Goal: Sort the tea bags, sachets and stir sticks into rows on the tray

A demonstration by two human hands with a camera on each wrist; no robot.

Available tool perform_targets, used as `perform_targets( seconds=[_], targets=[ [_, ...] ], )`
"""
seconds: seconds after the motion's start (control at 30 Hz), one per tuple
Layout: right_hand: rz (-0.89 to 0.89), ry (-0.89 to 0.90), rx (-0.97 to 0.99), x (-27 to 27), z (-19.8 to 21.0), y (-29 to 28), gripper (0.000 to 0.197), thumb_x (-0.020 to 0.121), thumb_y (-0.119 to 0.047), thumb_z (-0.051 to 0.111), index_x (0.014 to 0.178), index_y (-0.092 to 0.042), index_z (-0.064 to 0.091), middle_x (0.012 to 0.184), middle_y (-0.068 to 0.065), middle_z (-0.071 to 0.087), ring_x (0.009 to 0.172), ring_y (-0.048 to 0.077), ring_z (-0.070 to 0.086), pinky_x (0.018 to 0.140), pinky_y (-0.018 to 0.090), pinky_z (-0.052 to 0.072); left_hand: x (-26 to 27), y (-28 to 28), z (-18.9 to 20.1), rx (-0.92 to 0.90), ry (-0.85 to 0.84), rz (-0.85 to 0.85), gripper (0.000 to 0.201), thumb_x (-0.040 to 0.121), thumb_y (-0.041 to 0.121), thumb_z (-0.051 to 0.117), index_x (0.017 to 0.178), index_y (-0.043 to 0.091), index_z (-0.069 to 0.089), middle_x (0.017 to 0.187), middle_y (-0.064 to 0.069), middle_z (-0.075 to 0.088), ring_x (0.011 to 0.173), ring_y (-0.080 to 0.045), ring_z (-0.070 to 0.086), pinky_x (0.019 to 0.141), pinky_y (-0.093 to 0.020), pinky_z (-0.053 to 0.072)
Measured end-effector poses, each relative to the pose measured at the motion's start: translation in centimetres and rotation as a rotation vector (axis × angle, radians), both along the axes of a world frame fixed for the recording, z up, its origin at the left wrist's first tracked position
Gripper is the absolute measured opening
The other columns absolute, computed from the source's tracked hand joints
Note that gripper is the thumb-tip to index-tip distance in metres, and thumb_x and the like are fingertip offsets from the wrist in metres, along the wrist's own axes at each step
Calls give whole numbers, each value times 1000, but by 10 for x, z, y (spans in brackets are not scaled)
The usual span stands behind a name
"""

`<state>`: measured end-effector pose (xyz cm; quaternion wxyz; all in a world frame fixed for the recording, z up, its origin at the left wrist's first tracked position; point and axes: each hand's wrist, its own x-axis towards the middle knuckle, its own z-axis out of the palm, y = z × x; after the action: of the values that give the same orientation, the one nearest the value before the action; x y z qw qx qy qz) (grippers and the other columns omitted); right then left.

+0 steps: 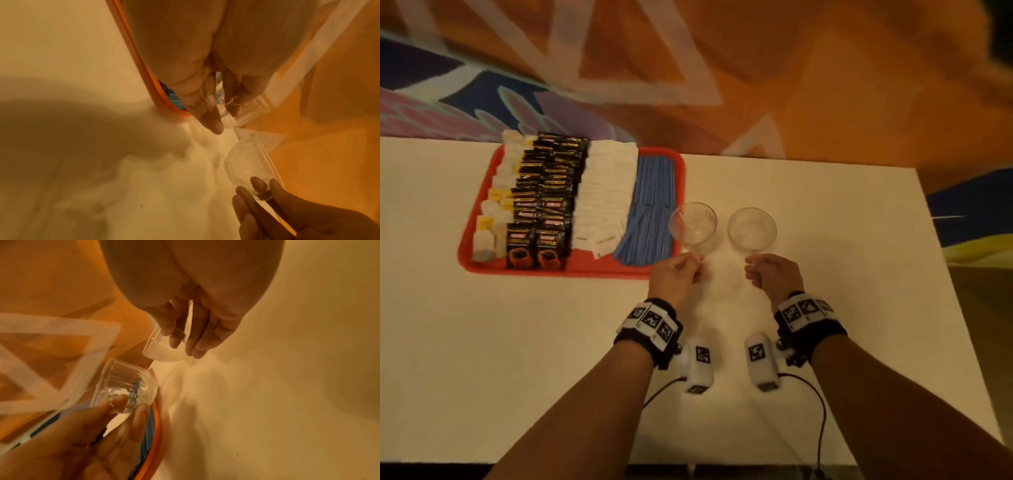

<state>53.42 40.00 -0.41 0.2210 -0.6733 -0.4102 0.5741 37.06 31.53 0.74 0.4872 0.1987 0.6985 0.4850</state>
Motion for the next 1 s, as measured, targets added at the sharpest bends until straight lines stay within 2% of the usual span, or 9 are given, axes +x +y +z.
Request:
perform_targets(
  seconds=[0.17,0.3,0.47,0.6,0.7,0.77,0.9,1.0],
  targets=[
    [-6,-27,-20,17,-14,24,23,87,-9,62,68,-18,72,73,7,71,74,20,66,79,36,56,16,16,-21,-50,125,-14,32,97,22,64,67,30,72,79,-9,76,86,-31,72,93,-47,56],
    [-1,24,-55,14,-22,31,23,88,-6,61,70,-16,72,74,7,71,75,20,66,79,34,55,16,24,-29,-74,194,-26,41,97,28,62,60,41,73,84,-8,77,90,-29,72,96,-47,54],
    [11,78,-64,1,-27,35,21,86,-7,63,70,-16,73,72,6,70,73,19,64,70,29,52,11,36,-31,-75,227,-4,39,97,26,62,61,36,73,84,-9,76,90,-30,71,96,-47,54],
    [16,128,-79,-8,-26,38,11,89,-11,63,89,-9,73,80,7,69,75,17,64,65,26,50,7,44,-35,-91,203,4,29,95,28,65,68,33,74,81,-1,76,88,-23,72,96,-45,55],
    [39,151,-74,-8,-25,36,15,91,-16,61,100,-10,72,86,4,69,79,14,65,67,24,52,6,46,-34,-95,179,-3,24,95,31,65,74,27,75,81,0,76,88,-21,72,96,-44,55],
    [50,159,-75,-8,-23,34,14,93,-17,60,101,-11,70,89,4,69,80,14,64,67,25,52,5,46,-33,-80,177,11,22,96,30,64,76,26,74,84,-2,76,89,-22,72,95,-44,55],
    [63,144,-37,-7,-18,30,11,92,-19,63,101,-13,67,89,4,67,79,15,64,67,28,54,5,45,-32,-60,119,55,5,95,26,66,93,22,68,93,-6,73,90,-23,72,91,-44,58],
    [57,83,-12,-4,-18,25,19,89,-23,69,105,-17,60,89,1,67,79,15,65,74,34,58,3,41,-32,-69,87,115,17,91,28,71,90,19,57,101,-11,71,89,-25,73,86,-47,60]
  ],
)
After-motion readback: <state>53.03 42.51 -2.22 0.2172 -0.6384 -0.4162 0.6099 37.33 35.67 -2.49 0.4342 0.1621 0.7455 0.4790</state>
